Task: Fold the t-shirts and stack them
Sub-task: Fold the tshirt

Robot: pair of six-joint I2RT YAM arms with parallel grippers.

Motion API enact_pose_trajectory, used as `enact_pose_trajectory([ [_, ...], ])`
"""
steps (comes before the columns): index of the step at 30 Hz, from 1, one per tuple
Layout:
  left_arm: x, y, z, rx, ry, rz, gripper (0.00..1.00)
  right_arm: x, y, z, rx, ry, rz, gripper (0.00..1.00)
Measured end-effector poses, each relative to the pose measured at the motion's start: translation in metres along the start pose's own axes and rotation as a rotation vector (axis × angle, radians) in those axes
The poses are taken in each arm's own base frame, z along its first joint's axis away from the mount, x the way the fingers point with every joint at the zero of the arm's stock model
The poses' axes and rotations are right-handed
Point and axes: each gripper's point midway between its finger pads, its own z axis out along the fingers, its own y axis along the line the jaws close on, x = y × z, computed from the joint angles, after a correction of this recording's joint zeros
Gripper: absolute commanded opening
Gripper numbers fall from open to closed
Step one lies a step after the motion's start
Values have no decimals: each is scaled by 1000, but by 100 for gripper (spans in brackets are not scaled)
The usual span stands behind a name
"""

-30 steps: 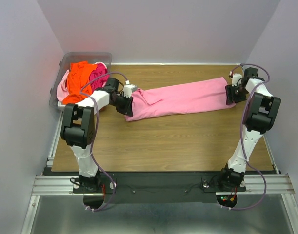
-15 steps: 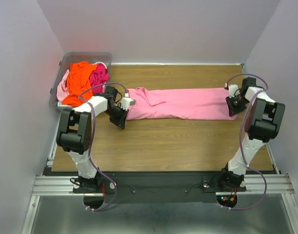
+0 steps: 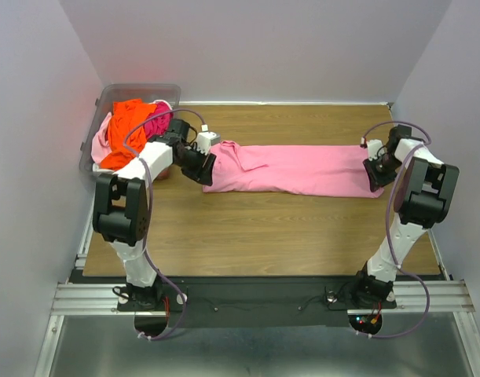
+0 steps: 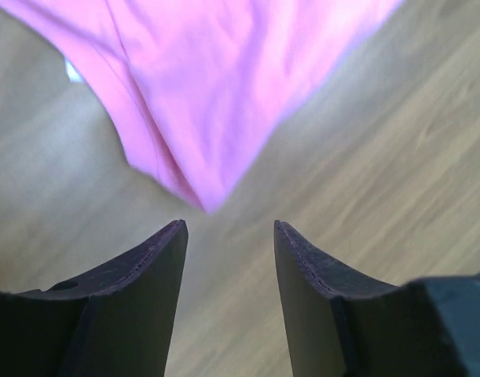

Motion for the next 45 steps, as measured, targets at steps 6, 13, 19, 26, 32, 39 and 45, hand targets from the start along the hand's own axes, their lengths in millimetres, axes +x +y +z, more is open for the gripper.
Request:
enact_pose_trajectory([
  [6, -3, 17, 38, 31, 21, -55, 45, 0, 0, 1, -4, 6, 2, 29],
  [13, 17, 22, 55, 38, 78, -80, 0, 0, -2, 1, -3, 16, 3, 28],
  [19, 45, 8, 40, 35, 119, -58, 0, 5, -1, -1, 9, 19, -28, 27],
  [26, 74, -10, 14, 38, 181, -25, 35, 32, 18, -9, -28, 66, -87, 67],
  [32, 53, -18, -14, 31, 140, 31, 43, 5, 23, -41, -98, -2, -94, 74],
  [39, -36, -14, -47, -6, -91, 125, 38, -85, 42, -104, -107, -272, -129, 61],
  [45, -68, -32, -30, 80, -178, 87, 38, -134, 134, -106, -287, -351, -186, 47],
])
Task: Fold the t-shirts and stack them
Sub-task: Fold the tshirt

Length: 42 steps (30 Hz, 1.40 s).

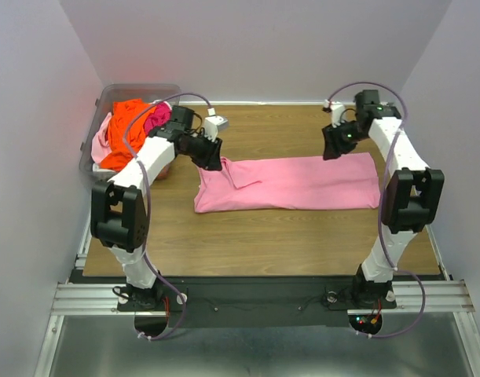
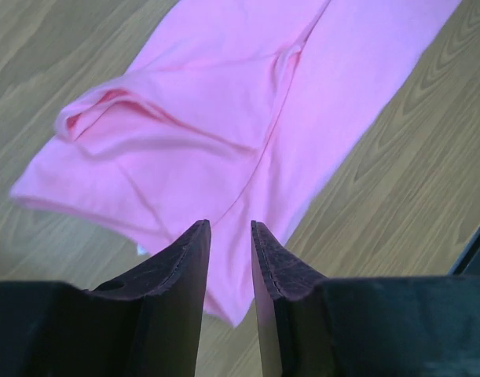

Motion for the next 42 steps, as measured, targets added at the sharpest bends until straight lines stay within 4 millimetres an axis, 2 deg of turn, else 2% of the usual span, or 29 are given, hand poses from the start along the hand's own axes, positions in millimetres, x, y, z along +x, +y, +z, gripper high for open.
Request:
enact_pose_trajectory([
  [2, -2, -10, 18, 23, 5, -6, 38, -11, 28, 19, -73, -4, -3, 45],
  [6, -3, -36, 52, 70, 24, -23, 37, -11, 52, 51, -173, 21, 47, 43],
  [8, 5, -50, 71, 84, 47, -49, 38, 1, 57, 63, -204, 44, 91, 43],
  [10, 16, -58, 81, 91, 73, -69, 40, 12, 62, 70, -224, 69, 130, 43],
  [11, 22, -59, 86, 90, 88, -87, 40, 21, 66, 74, -234, 89, 144, 43],
  [12, 25, -60, 89, 88, 96, -99, 48, 28, 70, 78, -246, 102, 161, 43],
  [15, 35, -55, 100, 68, 122, -147, 49, 42, 81, 88, -268, 137, 177, 42],
  [18, 38, -51, 106, 50, 127, -167, 49, 53, 94, 95, -291, 165, 183, 42],
  [21, 41, -46, 110, 29, 132, -183, 49, 52, 100, 98, -302, 166, 177, 42],
  [27, 57, -38, 123, 6, 176, -221, 52, 49, 99, 101, -298, 147, 169, 42],
  [34, 59, -37, 123, 1, 183, -225, 52, 64, 101, 105, -296, 180, 181, 42],
  [42, 70, -37, 119, -6, 197, -236, 52, 62, 100, 107, -286, 176, 168, 41],
])
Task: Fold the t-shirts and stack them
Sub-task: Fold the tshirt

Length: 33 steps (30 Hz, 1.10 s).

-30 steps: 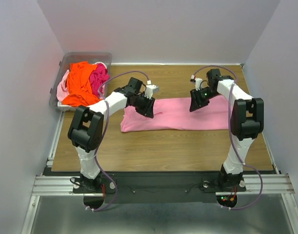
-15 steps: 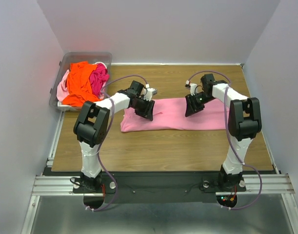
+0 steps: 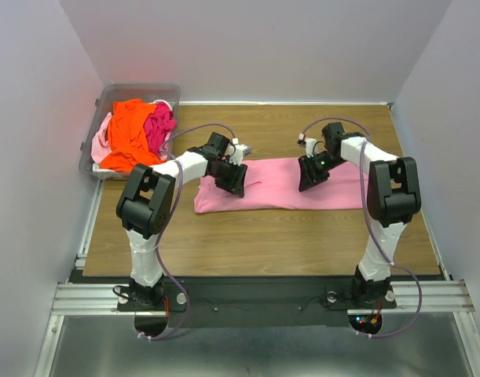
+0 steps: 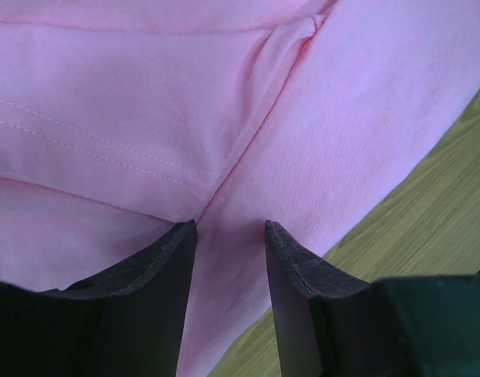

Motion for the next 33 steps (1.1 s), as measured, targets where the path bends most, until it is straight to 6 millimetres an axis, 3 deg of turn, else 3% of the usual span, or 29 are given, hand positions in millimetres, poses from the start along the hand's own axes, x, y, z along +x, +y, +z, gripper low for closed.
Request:
enact_pose_trajectory([
  [4, 0, 0, -1, -3, -2, 0, 52, -1, 4, 1, -2, 2, -8, 41],
  [11, -2, 2, -2, -1, -9, -15, 49, -13, 37, -2, -64, -31, -64, 41],
  [17, -11, 4, -4, 5, -34, -20, 36, -15, 62, 5, -122, -25, -90, 40],
  [20, -19, 5, -5, 5, -50, -15, 30, -10, 65, 12, -133, -12, -89, 38],
  [27, -40, 9, 2, 2, -86, -5, 3, 18, 53, 36, -138, 66, -21, 38],
  [33, -49, 14, 9, -9, -92, -1, 0, 18, 52, 39, -142, 66, -12, 38],
])
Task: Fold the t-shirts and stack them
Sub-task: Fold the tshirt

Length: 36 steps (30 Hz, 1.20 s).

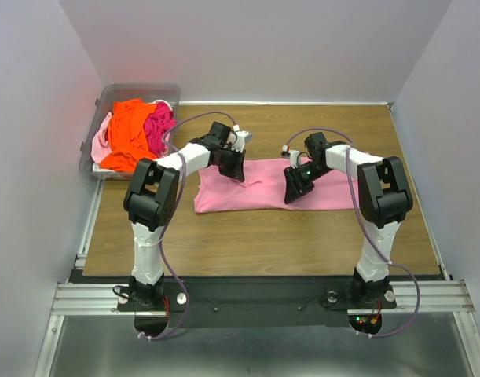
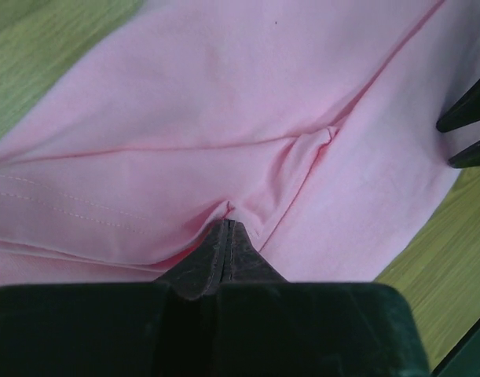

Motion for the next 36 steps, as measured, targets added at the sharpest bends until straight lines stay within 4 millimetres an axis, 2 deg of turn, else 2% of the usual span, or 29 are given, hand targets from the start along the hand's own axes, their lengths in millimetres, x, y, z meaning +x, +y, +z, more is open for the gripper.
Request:
enact_pose_trajectory([
  [8, -17, -1, -4, 0, -37, 21, 0, 0, 0, 0, 0, -1, 2, 38],
  [9, -19, -2, -5, 0, -41, 29, 7, 0, 0, 0, 0, -1, 2, 38],
  [11, -29, -4, -10, 1, -51, 58, 28, 0, 0, 0, 0, -2, 2, 38],
  [12, -34, -5, -13, 7, -60, 74, 45, 0, 0, 0, 0, -2, 3, 38],
  [13, -38, -6, -15, 9, -71, 95, 50, -1, 0, 0, 1, -2, 5, 38],
  [16, -35, -6, -24, 12, -72, 133, 52, -1, 0, 0, 1, -3, 5, 38],
  [23, 5, -4, -38, -13, 9, 154, 53, -1, 0, 0, 4, -2, 10, 38],
  [29, 28, 0, -31, -37, 64, 135, 53, -1, 0, 0, 7, -1, 15, 38],
  [36, 31, -3, -21, -32, 72, 126, 43, -1, 0, 0, 8, -1, 17, 38],
])
